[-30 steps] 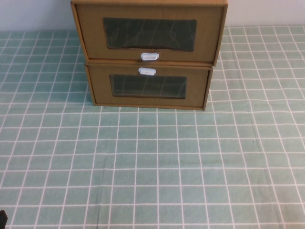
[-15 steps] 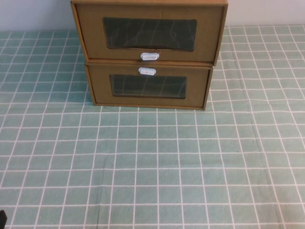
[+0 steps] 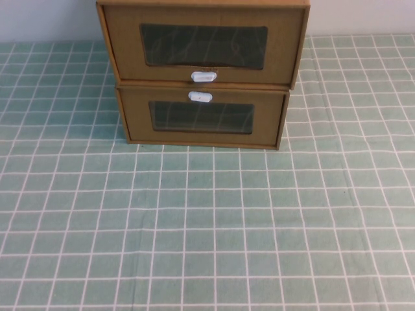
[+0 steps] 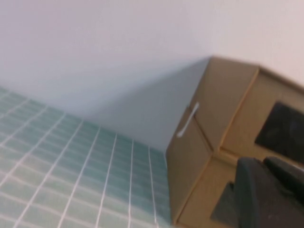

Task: Open the shoe box
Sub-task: 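Pull the top drawer of the cardboard box fully open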

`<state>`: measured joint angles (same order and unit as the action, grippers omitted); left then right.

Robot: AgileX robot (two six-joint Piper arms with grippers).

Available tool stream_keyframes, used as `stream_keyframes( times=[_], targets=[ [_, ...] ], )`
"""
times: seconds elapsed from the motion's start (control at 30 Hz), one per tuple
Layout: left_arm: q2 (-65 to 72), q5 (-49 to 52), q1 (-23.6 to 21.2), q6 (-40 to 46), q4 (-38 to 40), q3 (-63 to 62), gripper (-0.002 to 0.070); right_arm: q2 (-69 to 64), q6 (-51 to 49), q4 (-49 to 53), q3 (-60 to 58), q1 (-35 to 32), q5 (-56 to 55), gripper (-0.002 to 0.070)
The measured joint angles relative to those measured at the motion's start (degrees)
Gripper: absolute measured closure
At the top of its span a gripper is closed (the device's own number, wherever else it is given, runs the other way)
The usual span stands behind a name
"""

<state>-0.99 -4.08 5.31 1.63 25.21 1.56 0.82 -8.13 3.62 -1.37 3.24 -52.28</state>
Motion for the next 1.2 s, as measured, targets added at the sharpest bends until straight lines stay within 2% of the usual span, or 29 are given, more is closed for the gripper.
stream_keyframes(
  times=[0.17, 0.4, 0.47, 0.6, 0.7, 0.77, 0.87, 0.97, 1.1, 1.2],
  targets=[
    [0.0, -2.6, 0.0, 0.0, 1.1, 0.0, 0.0680, 0.0, 0.0, 0.3, 0.0, 0.0, -12.9, 0.0689],
    [0.0, -7.8, 0.0, -1.6, 1.8, 0.1, 0.0680, 0.1, 0.0, 0.1, 0.0, 0.0, -16.0, 0.0689],
    [0.0, -12.3, 0.0, -4.5, 1.9, 0.1, 0.0680, 0.1, 0.0, 0.1, 0.3, 0.0, -16.0, 0.0689],
    [0.0, -27.2, 0.0, -13.2, 2.5, 0.1, 0.0680, 0.1, 0.0, 0.0, 4.7, 0.0, -15.7, 0.0689],
    [0.0, -36.8, 0.0, -14.9, 4.1, -1.6, 0.0680, 0.2, 0.0, 0.0, 12.1, 0.0, -9.4, 0.0689],
    [0.0, -38.3, 0.0, -12.5, 6.7, -5.0, 0.0680, 0.2, 0.0, 0.0, 17.6, 0.0, -1.4, 0.0689],
    [0.0, -37.4, 0.0, -3.4, 12.0, -12.9, 0.0680, 0.2, -1.5, 0.0, 26.0, 0.0, 13.3, 0.0689],
    [1.9, -35.3, 0.0, 4.9, 13.3, -21.3, 0.0680, -2.4, -2.5, -0.6, 33.1, 0.0, 21.4, 0.0689],
    [8.5, -27.7, 0.0, 17.6, 13.6, -33.5, 0.0680, -9.8, -3.7, -3.6, 38.8, 0.0, 28.9, 0.0689],
    [15.1, -16.5, 0.0, 24.5, 13.6, -42.8, 0.0680, -15.7, -3.9, -5.7, 43.2, 0.0, 40.7, 0.0689]
  ],
)
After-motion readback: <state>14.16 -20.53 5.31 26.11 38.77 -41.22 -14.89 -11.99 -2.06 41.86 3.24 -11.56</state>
